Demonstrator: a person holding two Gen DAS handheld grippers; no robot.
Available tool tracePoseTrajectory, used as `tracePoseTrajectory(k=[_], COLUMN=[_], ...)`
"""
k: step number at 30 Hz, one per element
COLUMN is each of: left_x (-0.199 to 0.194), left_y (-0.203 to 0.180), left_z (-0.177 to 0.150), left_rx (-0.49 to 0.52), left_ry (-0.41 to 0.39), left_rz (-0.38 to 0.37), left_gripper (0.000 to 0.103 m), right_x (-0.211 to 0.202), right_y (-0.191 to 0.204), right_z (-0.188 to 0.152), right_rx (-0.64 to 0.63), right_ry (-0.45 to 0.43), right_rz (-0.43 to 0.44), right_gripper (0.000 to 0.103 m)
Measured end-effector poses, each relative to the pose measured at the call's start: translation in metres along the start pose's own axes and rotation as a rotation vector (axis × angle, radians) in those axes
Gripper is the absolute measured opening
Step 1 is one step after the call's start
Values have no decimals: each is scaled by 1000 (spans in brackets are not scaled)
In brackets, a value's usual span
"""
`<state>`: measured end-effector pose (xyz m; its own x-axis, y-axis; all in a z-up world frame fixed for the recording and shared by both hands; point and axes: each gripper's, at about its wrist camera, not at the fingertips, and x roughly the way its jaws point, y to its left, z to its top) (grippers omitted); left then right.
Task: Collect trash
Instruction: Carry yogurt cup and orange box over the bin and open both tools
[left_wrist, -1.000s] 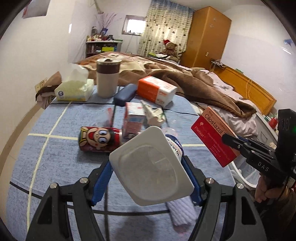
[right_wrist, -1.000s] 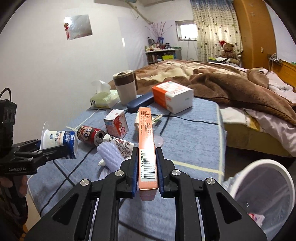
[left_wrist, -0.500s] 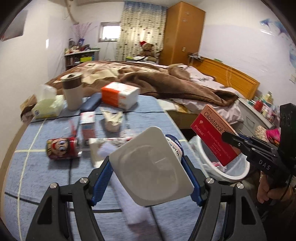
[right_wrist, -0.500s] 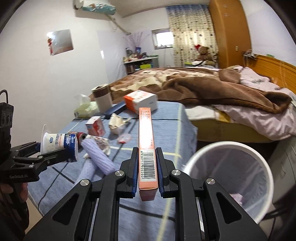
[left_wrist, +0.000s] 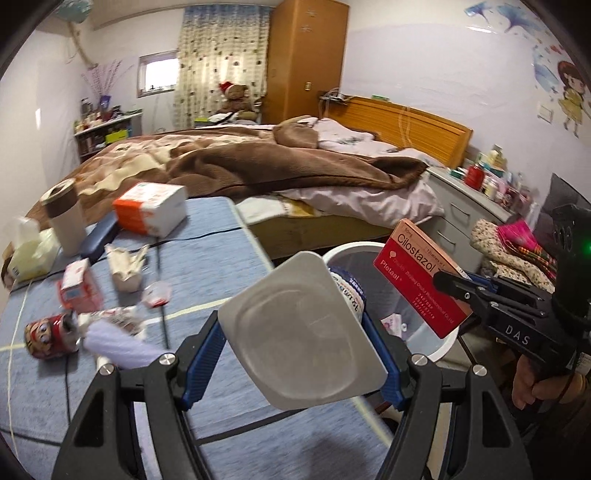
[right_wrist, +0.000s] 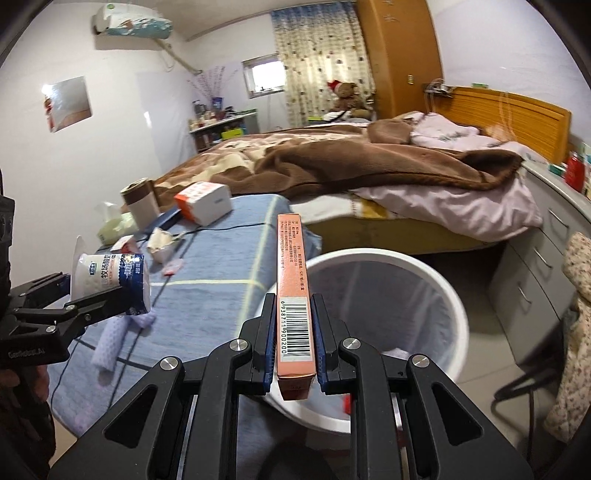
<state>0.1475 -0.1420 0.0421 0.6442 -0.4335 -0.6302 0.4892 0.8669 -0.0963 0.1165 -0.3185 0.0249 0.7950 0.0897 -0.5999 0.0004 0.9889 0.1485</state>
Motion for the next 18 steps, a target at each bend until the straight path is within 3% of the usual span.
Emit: tracePoseTrajectory(k=[8,18], left_x=[34,72], left_y=[-36,-67], left_z=[12,17], left_rx=[47,78], left_ry=[39,97], left_rz=[-59,-104], left_gripper=[75,75], right_x=[1,15], right_y=[-32,-58], right_z=[-6,-16], right_rx=[60,84], right_ry=[27,98], right_rz=[-103,-164], right_gripper=[18,18])
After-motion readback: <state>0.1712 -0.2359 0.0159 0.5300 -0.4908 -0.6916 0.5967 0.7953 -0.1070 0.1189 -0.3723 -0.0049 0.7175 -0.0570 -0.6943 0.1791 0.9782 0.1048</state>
